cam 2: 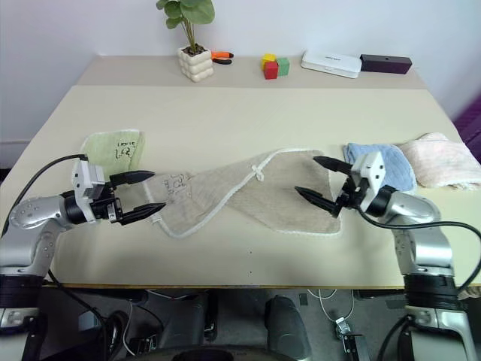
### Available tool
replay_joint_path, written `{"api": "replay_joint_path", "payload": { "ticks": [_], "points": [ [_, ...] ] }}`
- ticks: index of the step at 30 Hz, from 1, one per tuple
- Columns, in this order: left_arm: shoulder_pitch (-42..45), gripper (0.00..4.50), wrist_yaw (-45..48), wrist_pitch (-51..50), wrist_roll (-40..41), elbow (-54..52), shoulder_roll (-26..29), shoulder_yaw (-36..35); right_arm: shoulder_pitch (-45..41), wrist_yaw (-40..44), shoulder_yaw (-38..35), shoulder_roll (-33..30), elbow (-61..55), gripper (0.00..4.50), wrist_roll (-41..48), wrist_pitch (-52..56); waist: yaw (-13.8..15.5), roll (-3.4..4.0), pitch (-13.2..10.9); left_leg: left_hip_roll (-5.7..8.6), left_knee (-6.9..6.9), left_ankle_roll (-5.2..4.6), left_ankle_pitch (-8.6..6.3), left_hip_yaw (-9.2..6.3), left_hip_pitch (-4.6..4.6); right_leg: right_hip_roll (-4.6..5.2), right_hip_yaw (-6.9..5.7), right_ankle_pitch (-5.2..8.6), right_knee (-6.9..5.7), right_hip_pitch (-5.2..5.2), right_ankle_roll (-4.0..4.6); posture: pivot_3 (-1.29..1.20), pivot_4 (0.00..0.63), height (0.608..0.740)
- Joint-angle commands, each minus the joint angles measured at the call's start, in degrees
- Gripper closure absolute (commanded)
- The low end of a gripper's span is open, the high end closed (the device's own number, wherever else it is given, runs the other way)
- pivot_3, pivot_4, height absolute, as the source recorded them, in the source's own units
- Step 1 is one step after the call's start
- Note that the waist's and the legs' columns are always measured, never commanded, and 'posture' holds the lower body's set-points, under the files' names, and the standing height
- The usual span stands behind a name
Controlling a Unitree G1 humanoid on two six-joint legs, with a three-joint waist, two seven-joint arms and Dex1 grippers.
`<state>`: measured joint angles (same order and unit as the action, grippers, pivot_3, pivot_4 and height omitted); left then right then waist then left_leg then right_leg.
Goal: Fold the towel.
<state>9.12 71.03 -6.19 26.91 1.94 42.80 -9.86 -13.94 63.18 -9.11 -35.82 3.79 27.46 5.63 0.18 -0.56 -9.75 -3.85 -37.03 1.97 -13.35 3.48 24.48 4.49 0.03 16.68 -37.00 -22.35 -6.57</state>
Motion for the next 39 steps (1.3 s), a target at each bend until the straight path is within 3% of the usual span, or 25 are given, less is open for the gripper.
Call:
{"api": "replay_joint_path", "payload": {
  "ticks": [1,7,19,23,26,33,34,39],
  "points": [
    [-1.75,0.07,3.34,-1.91,2.0,-6.43,2.8,0.37,-2.28,0.42,-0.22,0.54,1.28,0.0,-0.37,-2.45,0.03,0.0,0.0,0.0,0.0,0.0,0.0,0.03,-0.01,0.01,0.03,0.0,0.0,0.0,0.0,0.0,0.15,0.74],
    [-3.15,0.07,7.39,-0.41,-0.49,-6.21,4.69,3.27,-4.28,-0.51,0.92,2.78,3.17,0.0,-1.69,-5.04,0.37,0.01,0.0,0.0,-0.05,0.0,0.0,0.05,-0.02,0.04,0.03,0.06,-0.05,0.0,0.11,0.0,0.15,0.74],
    [4.63,0.07,3.63,10.25,-12.43,3.2,-3.15,14.9,-0.2,-4.28,0.29,3.71,-2.66,0.0,-1.3,-5.34,0.45,0.01,0.0,0.01,-0.06,0.0,0.0,0.06,-0.01,0.02,0.03,0.02,-0.09,-0.02,0.04,0.0,0.15,0.74],
    [5.09,0.07,4.1,11.54,-14.98,5.81,-2.74,17.05,1.34,-5.52,-0.13,3.71,-4.1,0.0,-0.91,-5.21,0.41,0.02,0.0,0.01,-0.06,0.0,0.0,0.06,-0.01,0.03,0.03,0.02,-0.09,-0.02,0.04,0.0,0.15,0.74],
    [4.7,0.81,5.89,10.32,-15.49,6.67,-2.23,18.99,2.21,-6.1,-0.1,3.82,-4.4,0.0,-1.07,-5.55,0.41,0.04,0.02,0.0,-0.04,0.0,0.0,0.06,-0.02,0.02,0.03,0.02,-0.09,-0.01,0.04,0.0,0.15,0.74],
    [4.27,4.3,5.73,10.13,-14.28,6.57,-1.84,17.99,2.42,-6.53,0.01,3.64,-3.87,0.0,-1.22,-5.97,0.39,0.06,0.04,0.0,-0.06,0.0,0.0,0.06,-0.04,0.03,0.04,0.03,-0.09,0.01,0.04,0.0,0.15,0.74],
    [4.2,4.47,5.92,10.04,-13.77,6.48,-1.56,17.55,2.02,-6.7,-0.03,3.64,-3.35,0.0,-1.41,-6.15,0.38,0.06,0.04,0.0,-0.06,0.0,0.0,0.06,-0.04,0.03,0.04,0.03,-0.09,0.01,0.04,0.0,0.15,0.74],
    [3.98,4.47,7.48,7.03,-7.31,4.65,-0.12,13.02,-2.83,-11.04,-0.57,4.5,2.14,0.0,-2.78,-4.85,-0.09,0.06,0.03,-0.01,-0.04,0.0,0.0,0.06,-0.04,0.02,0.04,0.03,-0.11,-0.02,0.05,0.0,0.15,0.74]
  ]
}}
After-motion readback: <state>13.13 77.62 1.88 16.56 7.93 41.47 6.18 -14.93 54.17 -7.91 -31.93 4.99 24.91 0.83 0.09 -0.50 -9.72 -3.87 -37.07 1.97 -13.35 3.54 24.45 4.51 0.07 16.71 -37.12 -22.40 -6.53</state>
